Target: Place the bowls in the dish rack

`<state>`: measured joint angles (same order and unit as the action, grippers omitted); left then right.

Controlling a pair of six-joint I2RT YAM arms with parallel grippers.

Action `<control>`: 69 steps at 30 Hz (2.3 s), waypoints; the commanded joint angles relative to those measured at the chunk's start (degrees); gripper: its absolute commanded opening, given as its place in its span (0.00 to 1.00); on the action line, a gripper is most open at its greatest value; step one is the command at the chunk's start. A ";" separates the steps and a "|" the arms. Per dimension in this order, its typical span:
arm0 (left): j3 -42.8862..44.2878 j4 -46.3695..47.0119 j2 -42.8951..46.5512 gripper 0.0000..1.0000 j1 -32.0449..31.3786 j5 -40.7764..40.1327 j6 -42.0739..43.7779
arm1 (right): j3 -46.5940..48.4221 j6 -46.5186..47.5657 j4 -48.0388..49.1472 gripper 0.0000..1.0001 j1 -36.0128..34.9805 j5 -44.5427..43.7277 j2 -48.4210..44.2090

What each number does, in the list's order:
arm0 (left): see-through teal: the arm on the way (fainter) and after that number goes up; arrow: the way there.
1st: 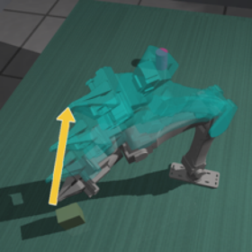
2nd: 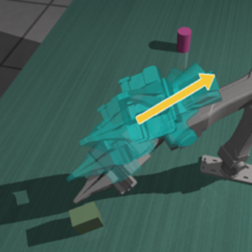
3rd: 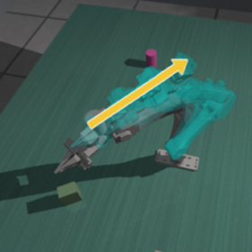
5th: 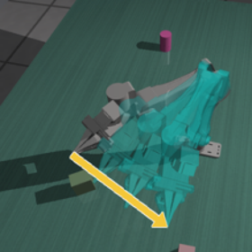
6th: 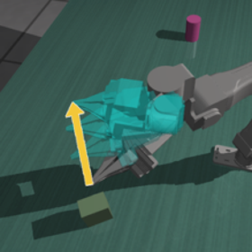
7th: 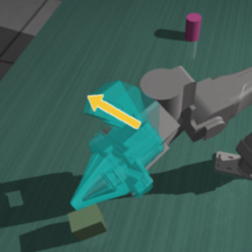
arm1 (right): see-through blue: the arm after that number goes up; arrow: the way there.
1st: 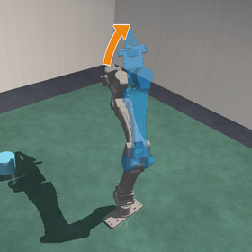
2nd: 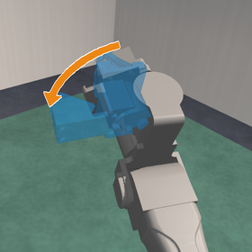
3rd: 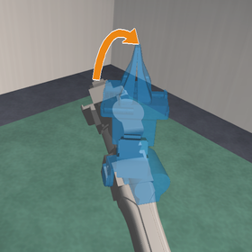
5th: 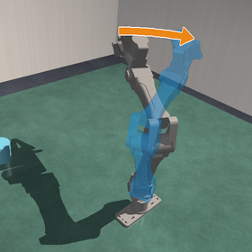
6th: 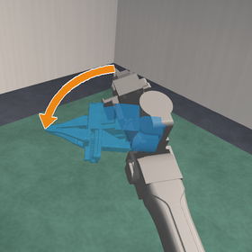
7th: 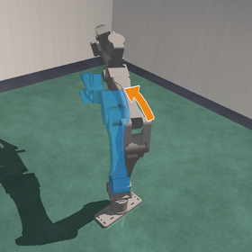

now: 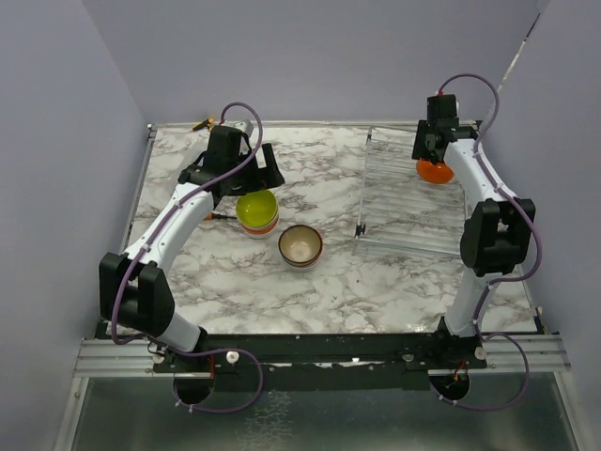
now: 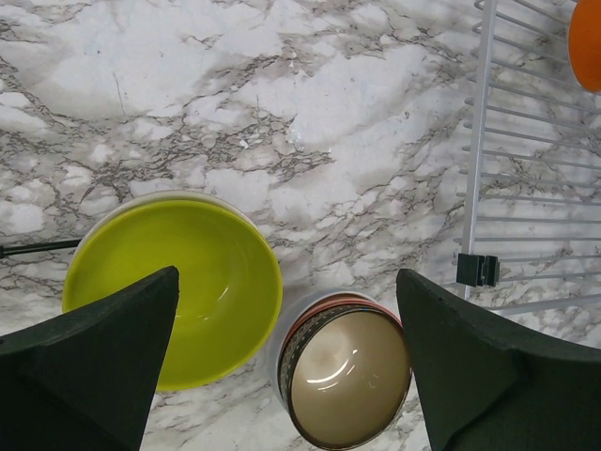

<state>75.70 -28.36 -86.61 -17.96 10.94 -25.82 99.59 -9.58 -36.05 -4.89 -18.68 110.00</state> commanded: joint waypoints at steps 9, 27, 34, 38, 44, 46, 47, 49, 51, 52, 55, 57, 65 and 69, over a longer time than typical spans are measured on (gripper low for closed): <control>-1.02 1.02 1.13 0.98 0.22 3.29 0.78 | 5.27 -13.84 0.12 0.52 3.25 9.61 9.30; 3.15 0.83 -4.50 0.97 0.28 3.54 1.45 | 10.87 -7.10 2.55 0.52 4.61 0.23 16.16; 3.54 0.59 -5.30 0.97 0.21 3.27 1.44 | 11.03 -2.21 3.56 0.54 4.62 5.70 14.85; 3.93 0.59 -5.41 0.97 0.28 3.00 0.98 | 7.74 -5.57 1.22 0.56 4.62 6.98 11.13; 3.30 0.26 -4.64 0.96 0.26 3.00 0.28 | 2.14 -8.55 -0.59 0.57 5.92 5.53 7.48; 2.13 0.15 -3.96 0.95 0.25 2.80 -0.07 | 1.80 -8.61 -1.00 0.57 6.23 4.27 7.82; 1.45 0.08 -3.47 0.94 0.24 2.93 -0.18 | 1.76 -8.31 -0.56 0.56 6.35 3.70 8.00; 0.09 -0.21 -2.48 0.92 0.23 3.30 -0.07 | 1.28 -6.91 1.55 0.56 6.58 2.83 8.44; -1.17 -0.78 -1.50 0.90 0.27 3.83 0.38 | 2.30 -5.43 2.65 0.56 6.93 2.85 9.70; -1.65 -1.38 -1.01 0.90 0.28 4.03 0.87 | 2.85 -3.93 3.39 0.55 7.05 2.98 10.25; -2.64 -4.11 0.27 0.89 0.22 3.43 2.44 | 3.22 -0.98 7.08 0.53 7.16 2.62 11.03; -2.98 -6.16 0.91 0.88 0.26 3.49 3.56 | 4.12 -0.19 8.04 0.52 7.21 2.81 11.56; -6.20 -10.77 2.57 0.81 0.27 5.99 5.78 | 3.16 -0.04 11.36 0.50 7.41 3.57 12.35; -8.62 -11.65 2.99 0.72 0.22 7.72 6.51 | 2.62 -0.68 11.91 0.50 7.44 1.68 11.78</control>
<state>69.80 -36.97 -85.38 -17.96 15.33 -21.32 102.59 -10.41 -26.55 2.22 -14.55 120.88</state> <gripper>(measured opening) 0.778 0.500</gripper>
